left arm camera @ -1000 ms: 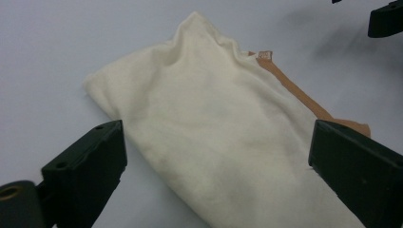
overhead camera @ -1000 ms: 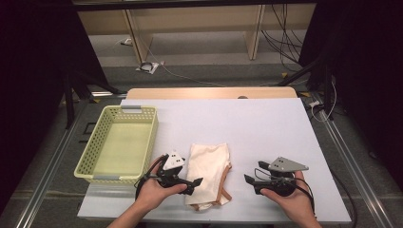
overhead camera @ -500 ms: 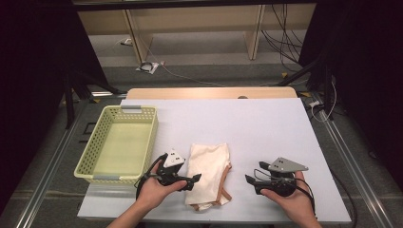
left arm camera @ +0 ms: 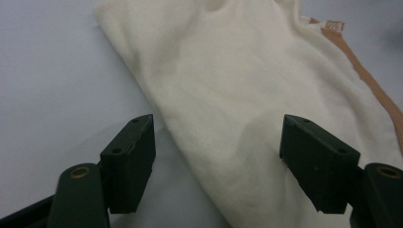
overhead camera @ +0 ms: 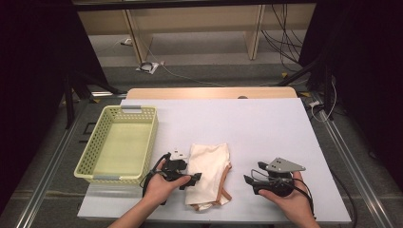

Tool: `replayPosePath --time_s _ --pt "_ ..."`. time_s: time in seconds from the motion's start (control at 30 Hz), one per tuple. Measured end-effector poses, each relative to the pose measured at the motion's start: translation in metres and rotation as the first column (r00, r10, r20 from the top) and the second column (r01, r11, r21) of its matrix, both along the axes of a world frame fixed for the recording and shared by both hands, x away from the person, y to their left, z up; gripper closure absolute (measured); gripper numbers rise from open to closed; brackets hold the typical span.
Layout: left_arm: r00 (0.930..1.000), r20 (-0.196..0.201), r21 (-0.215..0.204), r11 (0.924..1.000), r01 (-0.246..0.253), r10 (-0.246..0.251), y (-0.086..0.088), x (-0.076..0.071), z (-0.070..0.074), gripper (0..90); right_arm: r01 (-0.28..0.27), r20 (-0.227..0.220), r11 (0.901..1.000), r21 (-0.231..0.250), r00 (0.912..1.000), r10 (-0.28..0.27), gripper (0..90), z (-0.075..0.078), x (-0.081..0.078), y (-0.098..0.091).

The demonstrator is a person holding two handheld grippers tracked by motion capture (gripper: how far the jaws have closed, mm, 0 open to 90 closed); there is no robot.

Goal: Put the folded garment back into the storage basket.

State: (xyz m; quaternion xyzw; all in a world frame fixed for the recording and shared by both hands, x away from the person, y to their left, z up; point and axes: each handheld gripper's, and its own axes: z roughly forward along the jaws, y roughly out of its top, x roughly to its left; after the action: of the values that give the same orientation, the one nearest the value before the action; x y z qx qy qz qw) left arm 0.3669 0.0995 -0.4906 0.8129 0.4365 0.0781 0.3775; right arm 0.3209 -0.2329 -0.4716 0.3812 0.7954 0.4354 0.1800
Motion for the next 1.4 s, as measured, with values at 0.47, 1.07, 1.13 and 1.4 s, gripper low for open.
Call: replayPosePath --time_s 0.47,1.07,1.13,1.4 --pt "0.9961 0.085 0.116 0.9928 -0.031 0.022 -0.023 -0.008 -0.002 35.7 -0.012 -0.013 0.9999 -0.010 0.9998 0.012 27.4 -0.001 0.000 0.003" --pt "0.9951 0.075 0.068 0.9952 -0.070 0.064 -0.028 -0.009 -0.001 71.8 -0.022 -0.016 0.9996 -0.014 0.9996 0.022 27.9 -0.003 0.001 0.006" --pt "0.9949 0.074 0.062 0.9954 -0.073 0.069 -0.028 -0.009 -0.002 74.0 -0.022 -0.017 0.9997 -0.014 0.9996 0.022 27.9 -0.003 0.001 0.006" --pt "0.9962 0.064 0.027 0.9978 -0.060 0.059 -0.027 -0.008 -0.003 82.3 -0.024 -0.019 0.9995 -0.018 0.9995 0.023 28.0 -0.004 0.001 0.006"
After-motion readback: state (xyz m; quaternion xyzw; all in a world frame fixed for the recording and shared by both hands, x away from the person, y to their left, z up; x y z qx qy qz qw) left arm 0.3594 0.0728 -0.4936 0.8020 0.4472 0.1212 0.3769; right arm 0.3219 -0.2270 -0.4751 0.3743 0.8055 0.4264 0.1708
